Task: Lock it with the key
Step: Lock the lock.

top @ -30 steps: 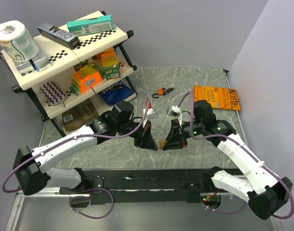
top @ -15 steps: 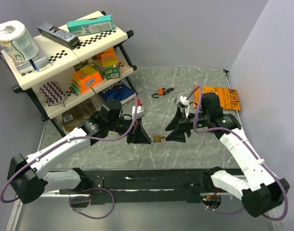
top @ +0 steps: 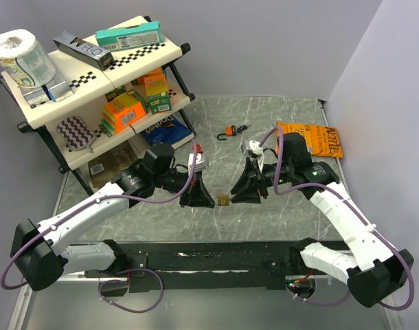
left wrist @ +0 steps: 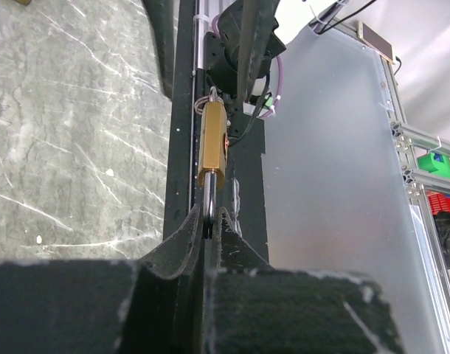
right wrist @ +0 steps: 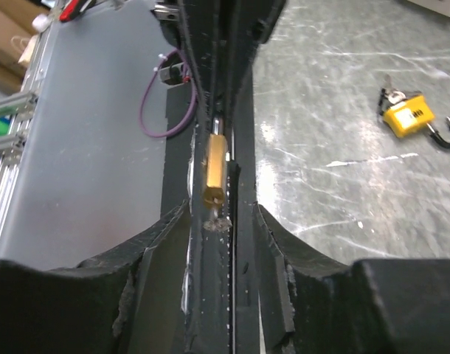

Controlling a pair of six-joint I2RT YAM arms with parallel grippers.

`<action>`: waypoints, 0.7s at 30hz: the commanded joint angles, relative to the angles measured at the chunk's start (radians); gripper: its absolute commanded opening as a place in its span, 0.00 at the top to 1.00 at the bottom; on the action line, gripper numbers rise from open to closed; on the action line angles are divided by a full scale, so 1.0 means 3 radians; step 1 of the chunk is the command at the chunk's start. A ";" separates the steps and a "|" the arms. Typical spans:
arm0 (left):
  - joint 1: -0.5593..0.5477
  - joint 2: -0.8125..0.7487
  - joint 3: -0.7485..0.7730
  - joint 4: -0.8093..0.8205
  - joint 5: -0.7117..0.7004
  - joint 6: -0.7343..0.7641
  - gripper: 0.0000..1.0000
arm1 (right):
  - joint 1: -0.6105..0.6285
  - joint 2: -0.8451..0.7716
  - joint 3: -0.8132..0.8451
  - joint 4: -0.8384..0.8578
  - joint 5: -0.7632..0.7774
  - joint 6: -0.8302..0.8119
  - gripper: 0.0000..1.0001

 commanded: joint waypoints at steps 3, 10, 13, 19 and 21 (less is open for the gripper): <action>0.0005 -0.0007 0.0059 0.0183 0.0129 -0.0037 0.99 | 0.0112 -0.0008 -0.0033 0.0107 0.0035 -0.0054 0.67; 0.0005 0.0003 0.0090 0.0096 0.0114 0.0034 0.99 | 0.0107 0.0018 -0.0003 -0.0138 0.0107 -0.0289 0.86; 0.0010 -0.0002 0.0095 0.0035 0.0094 0.0095 0.99 | 0.0066 0.0002 0.0002 -0.0194 0.0096 -0.0320 1.00; 0.0081 -0.0007 0.0039 -0.0118 0.0063 0.0320 0.99 | -0.0277 0.0048 0.0048 -0.0490 -0.0026 -0.0509 1.00; 0.0107 -0.0002 0.0039 -0.0164 0.0068 0.0377 0.99 | -0.0374 0.0058 0.0054 -0.0578 -0.0031 -0.0626 1.00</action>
